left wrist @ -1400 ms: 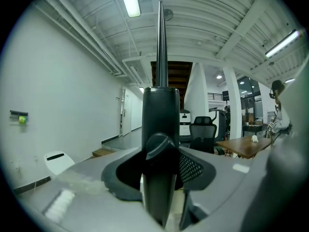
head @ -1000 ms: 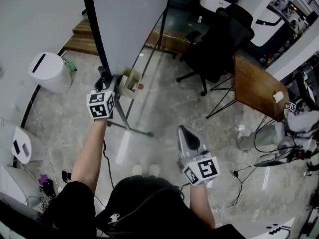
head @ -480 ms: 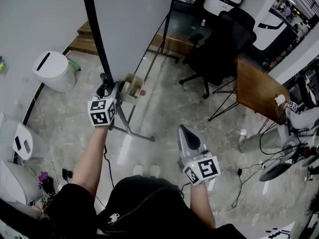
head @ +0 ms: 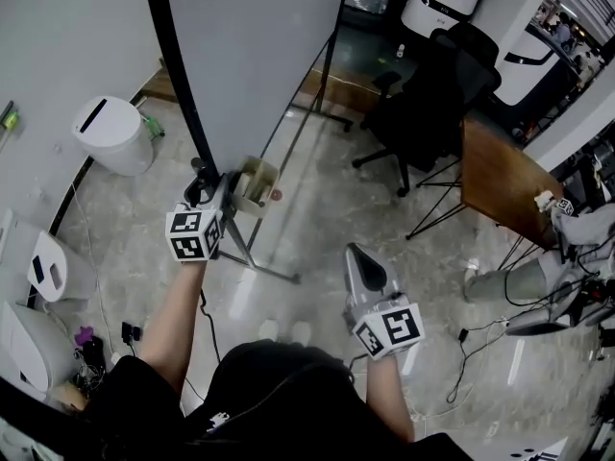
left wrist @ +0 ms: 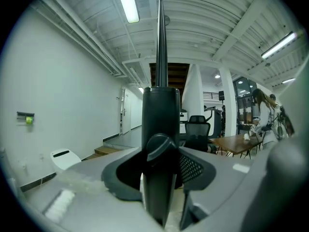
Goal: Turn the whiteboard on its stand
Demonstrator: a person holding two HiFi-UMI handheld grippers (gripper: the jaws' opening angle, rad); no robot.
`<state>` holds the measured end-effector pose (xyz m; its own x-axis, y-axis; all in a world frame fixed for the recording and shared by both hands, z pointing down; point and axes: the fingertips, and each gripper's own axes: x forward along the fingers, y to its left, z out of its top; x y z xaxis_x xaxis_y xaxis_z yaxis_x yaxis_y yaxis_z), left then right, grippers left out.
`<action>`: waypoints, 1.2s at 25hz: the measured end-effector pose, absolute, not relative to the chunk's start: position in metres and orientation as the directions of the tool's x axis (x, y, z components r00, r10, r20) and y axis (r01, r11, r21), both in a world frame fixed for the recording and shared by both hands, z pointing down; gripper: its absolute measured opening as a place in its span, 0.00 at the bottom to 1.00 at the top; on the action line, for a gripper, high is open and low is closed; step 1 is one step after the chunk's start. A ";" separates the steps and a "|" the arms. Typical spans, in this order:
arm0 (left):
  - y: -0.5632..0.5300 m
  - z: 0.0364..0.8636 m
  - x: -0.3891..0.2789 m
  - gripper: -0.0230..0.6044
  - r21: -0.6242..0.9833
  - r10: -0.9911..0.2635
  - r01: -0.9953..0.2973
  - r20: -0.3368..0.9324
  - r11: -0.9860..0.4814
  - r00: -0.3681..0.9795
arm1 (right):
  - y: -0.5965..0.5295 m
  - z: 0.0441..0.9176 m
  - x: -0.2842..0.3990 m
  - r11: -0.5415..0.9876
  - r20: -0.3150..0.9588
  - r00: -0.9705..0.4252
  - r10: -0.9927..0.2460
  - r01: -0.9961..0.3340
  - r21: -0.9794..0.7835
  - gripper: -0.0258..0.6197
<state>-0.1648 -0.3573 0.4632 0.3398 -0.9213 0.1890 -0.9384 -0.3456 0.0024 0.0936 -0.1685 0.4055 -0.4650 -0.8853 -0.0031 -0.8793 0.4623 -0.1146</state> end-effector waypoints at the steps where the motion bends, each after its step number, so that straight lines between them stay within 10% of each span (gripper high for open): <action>1: -0.354 0.464 -0.167 0.34 0.002 -0.921 -0.938 0.191 -0.346 0.340 | -0.169 0.406 0.093 0.462 -0.002 -0.465 -0.886 -0.879 -0.116 0.05; 30: -0.323 0.445 -0.179 0.46 -0.046 -0.938 -0.944 0.142 -0.326 0.316 | -0.180 0.404 0.083 0.498 -0.017 -0.500 -0.866 -0.858 -0.123 0.05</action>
<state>-0.1794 -0.3230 0.4450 0.3165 -0.9379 0.1422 -0.9444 -0.3256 -0.0458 0.0833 -0.1801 0.4043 -0.5004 -0.8657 -0.0166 -0.8582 0.4984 -0.1227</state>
